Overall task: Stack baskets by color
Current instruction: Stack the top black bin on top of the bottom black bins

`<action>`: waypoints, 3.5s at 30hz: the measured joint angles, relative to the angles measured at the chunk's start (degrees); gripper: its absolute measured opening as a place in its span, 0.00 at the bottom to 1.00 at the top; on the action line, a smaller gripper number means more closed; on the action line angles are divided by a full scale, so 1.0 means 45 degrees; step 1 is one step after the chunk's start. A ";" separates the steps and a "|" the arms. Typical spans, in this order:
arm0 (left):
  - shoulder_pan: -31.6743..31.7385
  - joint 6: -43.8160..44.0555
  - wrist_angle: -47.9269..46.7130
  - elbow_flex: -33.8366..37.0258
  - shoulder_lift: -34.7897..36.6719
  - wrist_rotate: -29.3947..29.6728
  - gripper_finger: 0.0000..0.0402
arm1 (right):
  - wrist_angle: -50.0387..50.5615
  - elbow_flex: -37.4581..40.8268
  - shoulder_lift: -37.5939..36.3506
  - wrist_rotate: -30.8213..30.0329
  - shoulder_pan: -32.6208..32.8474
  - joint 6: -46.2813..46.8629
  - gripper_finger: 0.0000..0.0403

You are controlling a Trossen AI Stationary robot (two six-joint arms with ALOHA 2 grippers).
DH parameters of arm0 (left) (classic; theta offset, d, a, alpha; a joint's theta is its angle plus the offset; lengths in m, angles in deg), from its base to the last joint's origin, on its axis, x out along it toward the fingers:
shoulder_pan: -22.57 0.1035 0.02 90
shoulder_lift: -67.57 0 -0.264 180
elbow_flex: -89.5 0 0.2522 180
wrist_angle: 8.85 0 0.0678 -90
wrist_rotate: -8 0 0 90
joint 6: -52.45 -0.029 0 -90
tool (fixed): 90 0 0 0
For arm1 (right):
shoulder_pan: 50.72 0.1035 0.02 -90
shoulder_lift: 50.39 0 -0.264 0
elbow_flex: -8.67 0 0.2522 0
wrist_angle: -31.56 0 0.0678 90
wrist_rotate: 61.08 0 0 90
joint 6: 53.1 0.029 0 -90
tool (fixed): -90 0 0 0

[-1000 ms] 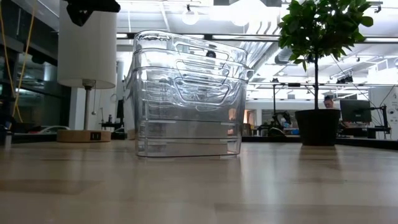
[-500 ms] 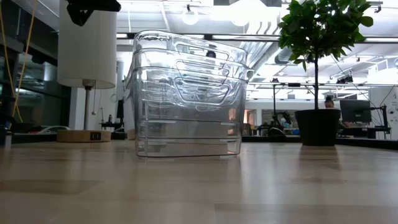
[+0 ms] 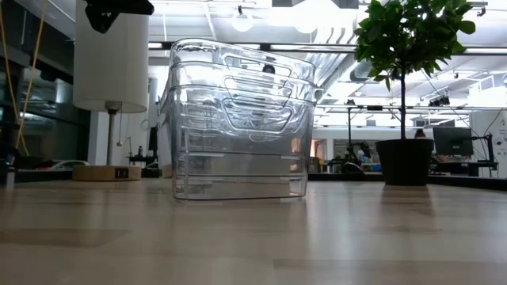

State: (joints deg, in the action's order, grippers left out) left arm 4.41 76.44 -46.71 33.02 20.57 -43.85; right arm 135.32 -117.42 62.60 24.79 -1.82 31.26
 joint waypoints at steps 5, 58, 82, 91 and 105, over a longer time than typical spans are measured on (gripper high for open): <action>0.0000 -0.0005 0.0000 0.0000 0.0000 0.0000 0.00 | 0.0001 -0.0002 0.0000 -0.0409 -0.0020 -0.0772 0.45; 0.0005 -0.0607 -0.0013 0.0000 0.0000 -0.0717 0.00 | -0.2790 0.3804 0.0568 0.4805 -0.1361 0.2763 0.04; 0.0005 -0.0363 -0.0003 0.0000 0.0005 -0.0717 0.00 | 0.0005 -0.0019 0.0447 -0.0409 0.1422 -0.4008 0.00; 0.0000 0.0394 0.0055 0.0000 0.0005 -0.0688 0.00 | -0.0021 0.1002 0.0442 -0.2565 0.3827 -0.6944 0.00; 0.0004 0.0637 0.0787 0.0000 0.0005 -0.0665 0.00 | -0.0755 0.4257 0.0215 -0.3619 0.4813 -0.7895 0.00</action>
State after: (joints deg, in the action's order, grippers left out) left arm 4.43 79.30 -43.17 33.02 20.59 -46.84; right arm 131.92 -98.26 63.57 8.51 19.84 -4.27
